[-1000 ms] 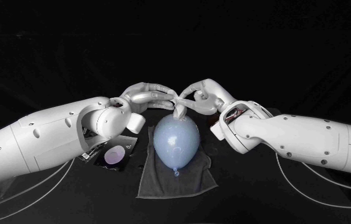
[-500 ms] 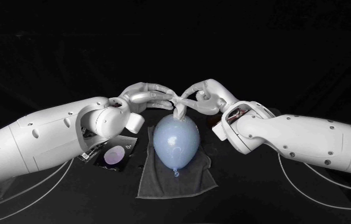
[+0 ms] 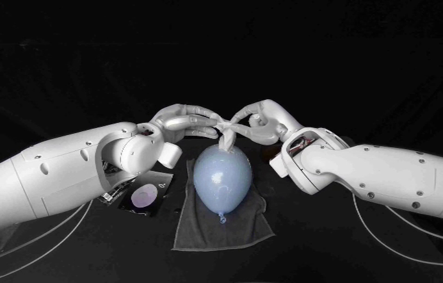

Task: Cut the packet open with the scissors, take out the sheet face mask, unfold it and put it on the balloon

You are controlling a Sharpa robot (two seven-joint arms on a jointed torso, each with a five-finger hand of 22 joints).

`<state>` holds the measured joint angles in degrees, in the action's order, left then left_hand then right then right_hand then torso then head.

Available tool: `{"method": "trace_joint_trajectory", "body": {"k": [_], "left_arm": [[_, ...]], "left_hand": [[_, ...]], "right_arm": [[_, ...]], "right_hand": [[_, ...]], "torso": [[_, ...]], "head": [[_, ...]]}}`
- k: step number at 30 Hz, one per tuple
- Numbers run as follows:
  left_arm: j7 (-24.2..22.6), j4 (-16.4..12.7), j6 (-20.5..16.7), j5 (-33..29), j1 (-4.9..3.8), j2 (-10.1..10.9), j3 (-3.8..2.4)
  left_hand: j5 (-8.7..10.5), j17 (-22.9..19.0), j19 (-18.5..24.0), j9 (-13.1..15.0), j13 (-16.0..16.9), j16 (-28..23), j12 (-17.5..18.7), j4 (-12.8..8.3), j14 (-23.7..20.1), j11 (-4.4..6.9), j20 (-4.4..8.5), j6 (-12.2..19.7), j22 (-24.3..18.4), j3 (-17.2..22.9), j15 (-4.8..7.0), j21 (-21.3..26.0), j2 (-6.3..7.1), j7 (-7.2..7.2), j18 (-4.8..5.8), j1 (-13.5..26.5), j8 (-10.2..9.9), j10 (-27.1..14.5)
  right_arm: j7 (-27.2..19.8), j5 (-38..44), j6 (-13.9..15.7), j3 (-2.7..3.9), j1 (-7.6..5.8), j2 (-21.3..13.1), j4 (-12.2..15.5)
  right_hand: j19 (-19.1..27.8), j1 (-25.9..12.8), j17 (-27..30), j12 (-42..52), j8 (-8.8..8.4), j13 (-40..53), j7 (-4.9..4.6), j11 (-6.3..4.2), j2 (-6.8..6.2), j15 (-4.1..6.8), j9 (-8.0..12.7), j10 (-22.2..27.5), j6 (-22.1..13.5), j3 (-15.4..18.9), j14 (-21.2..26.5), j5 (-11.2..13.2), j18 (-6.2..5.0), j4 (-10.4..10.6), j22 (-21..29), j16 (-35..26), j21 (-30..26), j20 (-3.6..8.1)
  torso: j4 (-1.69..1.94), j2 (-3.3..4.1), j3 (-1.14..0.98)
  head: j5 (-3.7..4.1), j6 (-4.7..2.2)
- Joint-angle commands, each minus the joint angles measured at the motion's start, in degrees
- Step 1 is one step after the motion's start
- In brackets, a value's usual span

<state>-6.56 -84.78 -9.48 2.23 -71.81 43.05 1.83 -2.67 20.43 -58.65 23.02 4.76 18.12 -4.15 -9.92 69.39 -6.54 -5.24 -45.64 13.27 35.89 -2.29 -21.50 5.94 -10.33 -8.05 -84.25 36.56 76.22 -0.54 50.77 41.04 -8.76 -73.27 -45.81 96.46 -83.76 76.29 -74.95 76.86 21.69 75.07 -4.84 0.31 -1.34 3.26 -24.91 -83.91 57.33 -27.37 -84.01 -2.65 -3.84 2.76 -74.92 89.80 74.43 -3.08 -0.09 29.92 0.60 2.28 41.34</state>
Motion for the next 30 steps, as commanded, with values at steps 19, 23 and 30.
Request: {"method": "trace_joint_trajectory", "body": {"k": [19, 23, 30], "left_arm": [[-2.36, 0.25, -0.28, -0.01, -0.06, 0.21, -0.08], [-2.38, 0.28, -0.22, -0.02, -0.06, 0.22, -0.08], [-2.60, 0.17, 0.67, -0.14, -0.06, 0.20, -0.08]], "left_hand": [[-0.17, 0.73, 0.99, -0.19, 0.14, 0.13, -0.17, -1.15, -0.07, 0.90, 0.20, -0.60, 0.61, 0.60, 0.41, -0.88, -0.67, 0.03, -0.58, 0.17, 0.18, 1.72], [-0.17, 0.73, 0.99, -0.19, 0.14, 0.13, -0.17, -1.15, -0.07, 0.90, 0.20, -0.60, 0.61, 0.60, 0.41, -0.88, -0.67, 0.03, -0.58, 0.17, 0.18, 1.72], [-0.18, 1.30, 2.37, -0.46, 0.19, -0.33, -0.03, -1.37, -1.06, 0.92, -0.05, -0.61, 1.14, 0.78, 0.14, -1.50, -0.72, 0.18, -0.21, 0.66, 0.20, 1.78]], "right_arm": [[-0.99, -1.38, 0.43, 0.02, 0.03, -0.73, -0.38], [-0.99, -1.38, 0.74, 0.02, 0.03, -0.74, -0.34], [-1.23, -1.20, 1.50, 0.02, 0.03, -0.57, 0.24]], "right_hand": [[-0.46, -0.56, -15.05, -1.42, 0.43, 4.56, -0.54, 0.55, 0.97, -0.48, -0.15, 0.94, -1.30, -2.49, -5.99, -0.13, 0.67, -0.45, -10.85, 0.20, -0.06, -0.24], [-0.51, -0.53, -15.05, -1.29, 0.64, 4.64, -0.48, 0.49, 1.03, -0.45, -0.25, 0.86, -1.16, -2.82, -5.99, -0.13, 0.70, -0.58, -10.88, 0.20, 0.08, -0.23], [-0.50, -1.94, -15.05, -1.31, -0.24, 4.65, -1.19, 1.02, -0.97, -0.76, 0.06, 0.85, -3.30, -2.57, -5.99, -0.17, 0.70, -0.81, -10.86, 0.20, 0.03, -0.35]], "torso": [[-0.01, -0.02, -0.02], [0.00, 0.00, -0.03], [0.02, 0.04, -0.05]], "head": [[0.05, -0.15], [0.03, -0.13], [0.04, -0.09]]}}
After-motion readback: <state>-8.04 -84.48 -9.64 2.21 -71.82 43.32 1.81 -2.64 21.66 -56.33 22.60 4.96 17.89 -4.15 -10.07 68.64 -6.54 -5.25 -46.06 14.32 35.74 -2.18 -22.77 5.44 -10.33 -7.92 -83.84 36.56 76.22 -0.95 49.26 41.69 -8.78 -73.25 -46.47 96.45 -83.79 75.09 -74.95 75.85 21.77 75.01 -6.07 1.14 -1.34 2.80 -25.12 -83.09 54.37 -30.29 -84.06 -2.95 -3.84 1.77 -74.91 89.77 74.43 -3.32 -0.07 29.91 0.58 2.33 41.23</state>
